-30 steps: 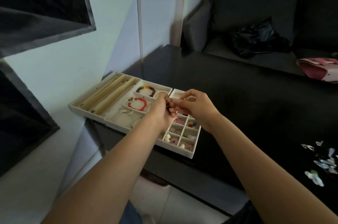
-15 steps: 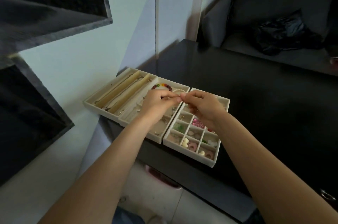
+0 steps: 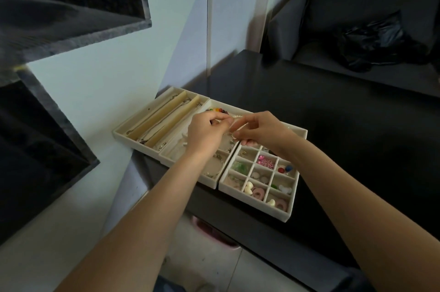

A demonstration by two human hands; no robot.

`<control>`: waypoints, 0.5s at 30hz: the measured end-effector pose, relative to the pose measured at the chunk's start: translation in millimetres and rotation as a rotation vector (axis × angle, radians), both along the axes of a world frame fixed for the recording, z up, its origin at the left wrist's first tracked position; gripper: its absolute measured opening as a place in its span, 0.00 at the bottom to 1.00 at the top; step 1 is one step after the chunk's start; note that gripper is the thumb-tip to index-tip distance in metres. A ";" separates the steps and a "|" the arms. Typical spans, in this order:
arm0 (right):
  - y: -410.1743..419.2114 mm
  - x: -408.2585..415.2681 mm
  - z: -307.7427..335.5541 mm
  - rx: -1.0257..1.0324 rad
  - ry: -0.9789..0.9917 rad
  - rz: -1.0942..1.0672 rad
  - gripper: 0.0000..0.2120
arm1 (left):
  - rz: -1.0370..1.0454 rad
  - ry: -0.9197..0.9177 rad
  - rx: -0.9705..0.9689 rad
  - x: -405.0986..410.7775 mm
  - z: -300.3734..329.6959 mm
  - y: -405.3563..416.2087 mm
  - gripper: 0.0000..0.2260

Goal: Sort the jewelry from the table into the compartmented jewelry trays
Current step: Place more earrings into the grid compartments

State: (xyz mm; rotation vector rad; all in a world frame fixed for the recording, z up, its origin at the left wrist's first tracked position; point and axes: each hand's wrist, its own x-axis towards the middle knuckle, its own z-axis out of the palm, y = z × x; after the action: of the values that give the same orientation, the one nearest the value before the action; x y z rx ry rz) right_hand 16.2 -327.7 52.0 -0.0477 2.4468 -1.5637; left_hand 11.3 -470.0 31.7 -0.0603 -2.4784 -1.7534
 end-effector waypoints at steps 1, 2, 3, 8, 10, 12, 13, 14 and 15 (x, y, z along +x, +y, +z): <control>0.1 -2.3 -2.1 0.040 0.015 0.007 0.04 | 0.030 -0.004 0.007 -2.0 0.1 0.6 0.07; 1.0 -4.0 -4.8 0.047 0.022 -0.004 0.03 | 0.048 -0.012 0.008 -3.5 0.0 1.1 0.07; 2.5 -5.2 -7.5 0.032 0.025 -0.029 0.03 | 0.056 -0.021 0.003 -5.0 -1.2 1.2 0.06; 18.2 -9.2 -20.8 0.061 0.094 -0.192 0.02 | -0.030 0.003 -0.185 -5.7 -8.2 0.7 0.08; 22.9 -11.3 -25.0 0.085 0.123 -0.241 0.02 | -0.111 0.058 -0.364 -2.7 -10.0 2.0 0.09; 24.2 -13.6 -28.2 0.117 0.151 -0.259 0.03 | -0.177 0.104 -0.516 0.8 -11.5 2.4 0.10; 24.2 -14.3 -30.1 0.152 0.164 -0.250 0.03 | -0.203 0.118 -0.581 2.4 -12.7 2.4 0.11; 23.7 -14.9 -31.6 0.206 0.176 -0.229 0.03 | -0.219 0.127 -0.639 4.0 -13.1 2.1 0.12; 23.0 -15.1 -33.8 0.272 0.186 -0.199 0.03 | -0.229 0.131 -0.685 4.7 -13.7 1.7 0.13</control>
State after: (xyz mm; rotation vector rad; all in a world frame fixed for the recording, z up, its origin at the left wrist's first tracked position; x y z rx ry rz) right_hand 1.2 -304.7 18.2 0.1056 2.8680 -1.3359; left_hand 16.1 -468.3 17.9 -0.5066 -2.9241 -0.8325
